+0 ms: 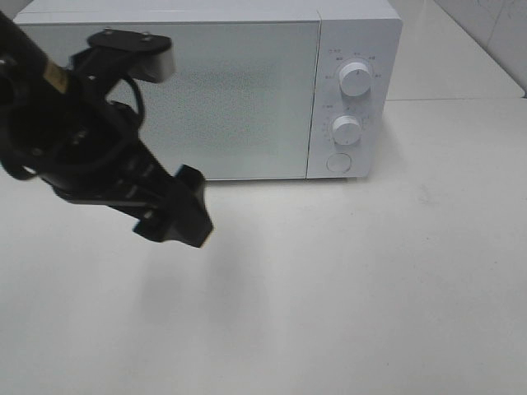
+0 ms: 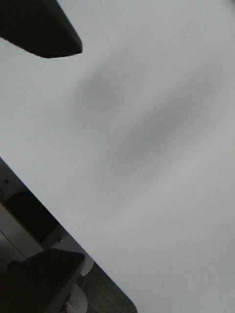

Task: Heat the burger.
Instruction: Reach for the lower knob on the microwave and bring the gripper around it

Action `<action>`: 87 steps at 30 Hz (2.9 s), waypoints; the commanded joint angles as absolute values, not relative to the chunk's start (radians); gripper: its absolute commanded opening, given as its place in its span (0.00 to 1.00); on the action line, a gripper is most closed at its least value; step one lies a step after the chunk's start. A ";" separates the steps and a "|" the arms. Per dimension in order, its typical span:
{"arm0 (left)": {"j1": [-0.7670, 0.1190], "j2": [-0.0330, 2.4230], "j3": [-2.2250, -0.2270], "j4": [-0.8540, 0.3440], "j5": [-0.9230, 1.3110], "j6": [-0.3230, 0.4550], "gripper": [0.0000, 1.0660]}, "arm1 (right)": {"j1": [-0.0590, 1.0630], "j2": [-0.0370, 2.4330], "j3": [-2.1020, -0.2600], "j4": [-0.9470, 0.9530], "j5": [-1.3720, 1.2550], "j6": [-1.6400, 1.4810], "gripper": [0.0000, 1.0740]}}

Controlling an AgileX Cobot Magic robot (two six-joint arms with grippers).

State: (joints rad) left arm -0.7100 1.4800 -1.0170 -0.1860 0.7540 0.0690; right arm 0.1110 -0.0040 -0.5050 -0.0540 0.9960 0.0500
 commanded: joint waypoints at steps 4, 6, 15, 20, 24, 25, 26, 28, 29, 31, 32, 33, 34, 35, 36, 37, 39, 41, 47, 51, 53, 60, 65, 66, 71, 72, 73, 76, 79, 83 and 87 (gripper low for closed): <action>-0.468 1.389 -1.014 -0.164 0.955 0.045 0.94 | 0.105 -0.031 -0.499 -0.054 0.994 0.039 0.71; -0.396 1.367 -1.014 -0.152 1.006 0.049 0.94 | 0.105 -0.031 -0.499 -0.054 0.994 0.039 0.71; -0.086 1.210 -1.014 -0.079 1.145 0.049 0.94 | 0.105 -0.031 -0.499 -0.054 0.994 0.039 0.71; 0.049 1.099 -0.993 -0.080 1.172 0.063 0.94 | 0.105 -0.031 -0.499 -0.054 0.994 0.039 0.71; 0.080 0.999 -0.910 -0.080 1.142 0.062 0.94 | 0.105 -0.031 -0.499 -0.054 0.994 0.039 0.71; 0.080 0.999 -0.910 -0.080 1.142 0.062 0.94 | 0.105 -0.031 -0.499 -0.054 0.994 0.039 0.71; 0.080 0.940 -0.861 -0.083 1.133 0.062 0.94 | 0.105 -0.031 -0.499 -0.054 0.994 0.039 0.71; 0.080 0.886 -0.810 -0.083 1.128 0.062 0.94 | 0.105 -0.031 -0.499 -0.054 0.994 0.039 0.71; 0.080 0.856 -0.782 -0.083 1.121 0.062 0.94 | 0.105 -0.031 -0.499 -0.054 0.994 0.039 0.71; 0.080 0.801 -0.726 -0.083 1.099 0.062 0.94 | 0.105 -0.031 -0.499 -0.054 0.994 0.039 0.71; 0.080 0.768 -0.699 -0.083 1.084 0.062 0.94 | 0.105 -0.031 -0.499 -0.054 0.994 0.039 0.71; 0.080 0.768 -0.699 -0.083 1.084 0.062 0.94 | 0.105 -0.031 -0.499 -0.054 0.994 0.039 0.71; 0.080 0.706 -0.656 -0.084 1.066 0.062 0.94 | 0.105 -0.031 -0.499 -0.054 0.994 0.039 0.71; 0.080 0.651 -0.619 -0.087 1.060 0.062 0.94 | 0.105 -0.031 -0.499 -0.054 0.994 0.039 0.71; 0.080 0.651 -0.619 -0.087 1.060 0.062 0.94 | 0.105 -0.031 -0.499 -0.054 0.994 0.039 0.71; 0.080 0.621 -0.601 -0.088 1.059 0.062 0.94 | 0.105 -0.031 -0.499 -0.054 0.994 0.039 0.71; 0.080 0.566 -0.571 -0.096 1.056 0.062 0.94 | 0.105 -0.031 -0.499 -0.054 0.994 0.039 0.71; 0.080 0.477 -0.543 -0.106 1.050 0.062 0.94 | 0.105 -0.031 -0.499 -0.054 0.994 0.039 0.71; 0.080 0.333 -0.518 -0.126 1.072 0.048 0.94 | 0.105 -0.031 -0.499 -0.054 0.994 0.039 0.71; 0.080 0.227 -0.518 -0.119 1.072 0.048 0.94 | 0.105 -0.031 -0.499 -0.054 0.994 0.039 0.71; 0.078 0.181 -0.518 -0.119 1.071 0.048 0.94 | 0.105 -0.031 -0.499 -0.054 0.994 0.039 0.71; 0.077 -0.020 -0.518 -0.109 1.071 0.049 0.94 | 0.105 -0.031 -0.499 -0.054 0.994 0.039 0.71; 0.077 -0.024 -0.518 -0.092 1.071 0.051 0.94 | 0.105 -0.031 -0.499 -0.054 0.994 0.039 0.71; 0.077 -0.028 -0.518 -0.094 1.071 0.051 0.94 | 0.105 -0.028 -0.499 -0.054 0.994 0.039 0.71; 0.077 -0.028 -0.518 -0.094 1.071 0.052 0.94 | 0.105 -0.028 -0.499 -0.054 0.994 0.039 0.71; 0.077 -0.028 -0.518 -0.094 1.071 0.052 0.94 | 0.105 -0.028 -0.499 -0.054 0.994 0.039 0.71; 0.077 -0.028 -0.518 -0.094 1.071 0.052 0.94 | 0.105 -0.028 -0.499 -0.054 0.994 0.039 0.71; 0.077 -0.027 -0.518 -0.094 1.071 0.052 0.94 | 0.105 -0.028 -0.499 -0.054 0.994 0.039 0.71; 0.077 -0.027 -0.518 -0.094 1.071 0.052 0.94 | 0.105 -0.028 -0.499 -0.054 0.994 0.039 0.71; 0.077 -0.027 -0.518 -0.094 1.071 0.052 0.94 | 0.105 -0.028 -0.499 -0.054 0.994 0.039 0.71; 0.077 -0.027 -0.518 -0.094 1.071 0.052 0.94 | 0.105 -0.027 -0.499 -0.054 0.994 0.039 0.71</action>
State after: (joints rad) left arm 0.0760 -0.0060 -0.5210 -0.0920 1.0690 0.0540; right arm 0.1110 -0.0040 -0.5050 -0.0540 0.9960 0.0500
